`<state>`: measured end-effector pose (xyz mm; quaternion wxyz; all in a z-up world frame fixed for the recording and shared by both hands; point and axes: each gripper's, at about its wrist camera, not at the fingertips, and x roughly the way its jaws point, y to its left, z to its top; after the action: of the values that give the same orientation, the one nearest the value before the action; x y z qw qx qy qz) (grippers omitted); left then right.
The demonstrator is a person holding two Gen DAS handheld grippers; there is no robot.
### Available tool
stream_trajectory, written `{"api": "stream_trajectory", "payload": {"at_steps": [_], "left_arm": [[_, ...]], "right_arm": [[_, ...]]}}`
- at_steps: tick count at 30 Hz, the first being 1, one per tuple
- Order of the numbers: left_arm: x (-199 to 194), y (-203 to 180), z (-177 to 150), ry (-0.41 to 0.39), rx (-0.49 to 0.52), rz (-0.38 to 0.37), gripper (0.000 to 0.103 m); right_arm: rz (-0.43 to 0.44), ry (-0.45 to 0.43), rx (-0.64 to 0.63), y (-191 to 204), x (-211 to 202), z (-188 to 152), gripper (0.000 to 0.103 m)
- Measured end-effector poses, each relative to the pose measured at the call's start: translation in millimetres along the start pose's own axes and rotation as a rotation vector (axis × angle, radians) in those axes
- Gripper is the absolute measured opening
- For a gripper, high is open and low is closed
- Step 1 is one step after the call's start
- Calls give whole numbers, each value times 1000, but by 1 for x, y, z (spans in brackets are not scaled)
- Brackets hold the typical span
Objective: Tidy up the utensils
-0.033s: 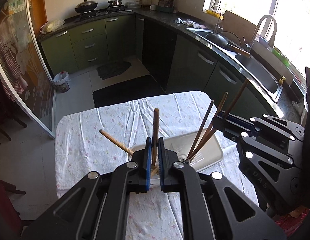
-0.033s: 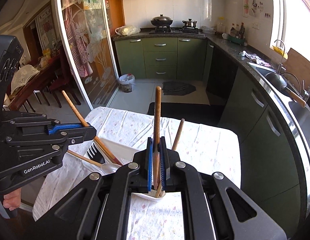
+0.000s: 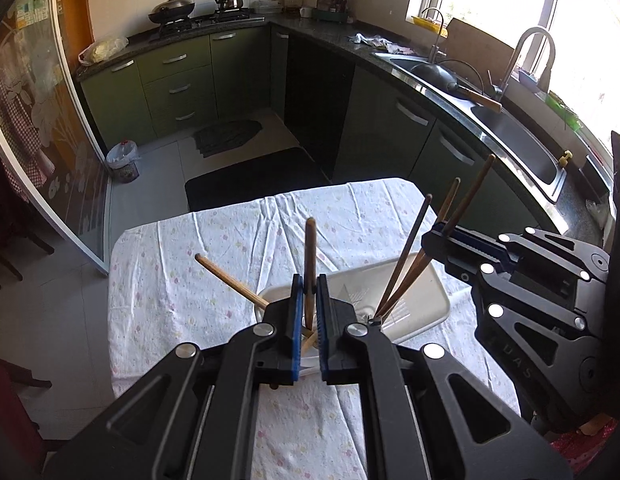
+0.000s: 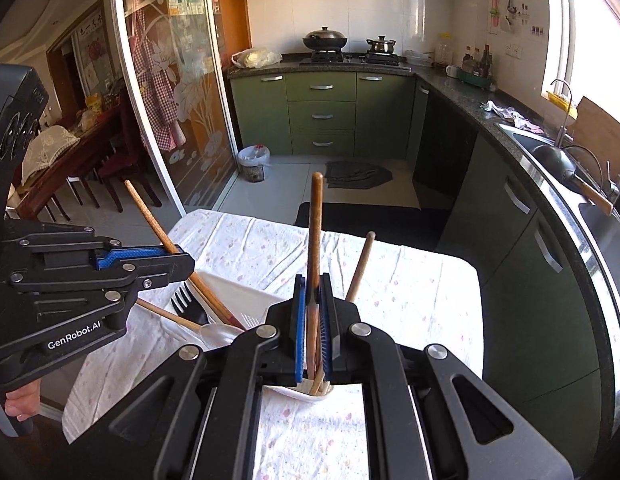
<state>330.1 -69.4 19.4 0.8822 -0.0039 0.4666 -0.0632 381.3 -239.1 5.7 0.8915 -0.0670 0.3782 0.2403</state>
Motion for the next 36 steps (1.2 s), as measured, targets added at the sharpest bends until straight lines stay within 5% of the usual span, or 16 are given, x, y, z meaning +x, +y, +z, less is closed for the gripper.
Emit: {"api": "stream_trajectory", "payload": {"at_steps": [3, 5, 12, 18, 26, 36], "left_arm": [[11, 2, -8, 22, 11, 6, 8], [13, 3, -12, 21, 20, 12, 20], [-11, 4, -28, -59, 42, 22, 40], [-48, 1, -62, -150, 50, -2, 58], [-83, 9, -167, -260, 60, 37, 71], [-135, 4, -272, -448, 20, 139, 95]], "right_arm": [[1, 12, -13, 1, 13, -6, 8], [16, 6, 5, -2, 14, -9, 34], [23, -80, 37, -5, -29, -31, 39], [11, -124, 56, -2, -77, -76, 57], [5, -136, 154, -15, -125, -190, 94], [-23, -255, 203, -5, -194, -297, 98]]}}
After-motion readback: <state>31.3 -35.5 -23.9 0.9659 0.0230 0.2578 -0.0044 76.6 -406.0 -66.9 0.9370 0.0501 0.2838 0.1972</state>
